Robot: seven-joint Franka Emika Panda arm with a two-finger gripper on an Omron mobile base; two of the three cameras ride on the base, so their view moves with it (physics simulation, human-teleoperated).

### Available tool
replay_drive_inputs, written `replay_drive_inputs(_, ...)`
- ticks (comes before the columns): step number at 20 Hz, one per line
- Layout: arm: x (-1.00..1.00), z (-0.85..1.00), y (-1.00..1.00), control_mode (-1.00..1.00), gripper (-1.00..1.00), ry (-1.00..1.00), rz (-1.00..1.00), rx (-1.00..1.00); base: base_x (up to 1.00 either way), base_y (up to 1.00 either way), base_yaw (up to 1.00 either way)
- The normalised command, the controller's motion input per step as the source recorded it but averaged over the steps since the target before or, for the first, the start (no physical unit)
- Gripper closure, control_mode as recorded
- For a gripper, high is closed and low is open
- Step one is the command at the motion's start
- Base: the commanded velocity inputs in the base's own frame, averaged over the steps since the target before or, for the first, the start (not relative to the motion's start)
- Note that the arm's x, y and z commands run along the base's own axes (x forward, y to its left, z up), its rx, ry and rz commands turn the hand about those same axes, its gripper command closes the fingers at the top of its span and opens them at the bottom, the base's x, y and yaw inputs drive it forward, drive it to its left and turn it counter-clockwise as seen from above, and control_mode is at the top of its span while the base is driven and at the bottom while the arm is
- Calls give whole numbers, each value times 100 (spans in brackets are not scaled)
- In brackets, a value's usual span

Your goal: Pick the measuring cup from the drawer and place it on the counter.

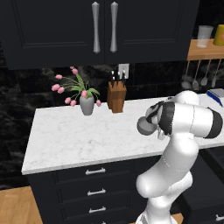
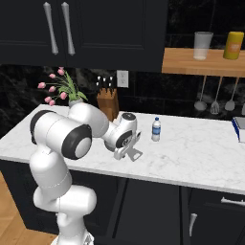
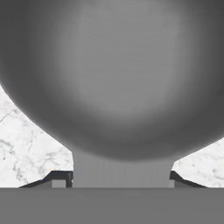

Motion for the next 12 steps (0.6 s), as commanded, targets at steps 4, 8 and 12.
replay_drive_inputs(4, 0, -1, 0, -100, -100, -2, 0, 0, 0, 0, 0)
replay_drive_inputs(8, 0, 0, 0, -100, -100, 0, 0, 0, 0, 0, 0)
replay_drive_inputs(12, 0, 2, 0, -100, -100, 0, 0, 0, 0, 0, 0)
